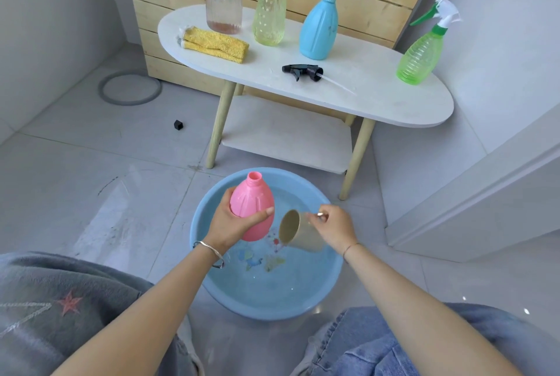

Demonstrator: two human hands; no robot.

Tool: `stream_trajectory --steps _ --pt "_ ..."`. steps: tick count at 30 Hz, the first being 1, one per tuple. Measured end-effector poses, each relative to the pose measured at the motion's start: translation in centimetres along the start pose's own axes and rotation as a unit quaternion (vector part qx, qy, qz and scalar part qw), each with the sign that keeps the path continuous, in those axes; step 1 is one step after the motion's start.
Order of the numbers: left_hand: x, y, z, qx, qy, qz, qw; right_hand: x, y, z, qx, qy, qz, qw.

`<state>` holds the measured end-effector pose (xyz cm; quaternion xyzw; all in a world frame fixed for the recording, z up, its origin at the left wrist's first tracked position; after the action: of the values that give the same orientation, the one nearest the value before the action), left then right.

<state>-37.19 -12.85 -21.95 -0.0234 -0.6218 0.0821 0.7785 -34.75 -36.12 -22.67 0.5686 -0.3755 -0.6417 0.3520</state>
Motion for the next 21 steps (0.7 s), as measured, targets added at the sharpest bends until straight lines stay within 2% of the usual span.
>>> stream_trajectory --steps 4,8,14,21 --pt "0.0 0.2 -0.1 -0.001 -0.006 -0.015 1.0 1.9 -4.3 1.4 -0.061 0.048 0.154 0.985" --pt "-0.1 0.3 0.0 -0.003 -0.012 -0.028 1.0 2.8 -6.3 2.2 -0.099 0.082 0.254 0.959" --pt "-0.1 0.5 -0.3 0.005 -0.016 -0.04 0.999 2.9 -7.7 2.3 -0.148 0.079 0.28 0.945" --pt "-0.1 1.0 -0.3 0.018 -0.015 -0.039 0.999 2.4 -8.7 2.8 -0.198 0.077 0.247 0.945"
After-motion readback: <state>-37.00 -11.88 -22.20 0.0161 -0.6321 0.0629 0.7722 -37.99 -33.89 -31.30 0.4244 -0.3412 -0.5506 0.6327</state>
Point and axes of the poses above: each hand's wrist, its own z-axis away from the middle knuckle, its own y-axis out of the back of the hand, x = y × z, the point moved 1 cm from there along -z, towards the middle knuckle, and after that the axes turned 11 degrees about z, right-handed, at the moved point
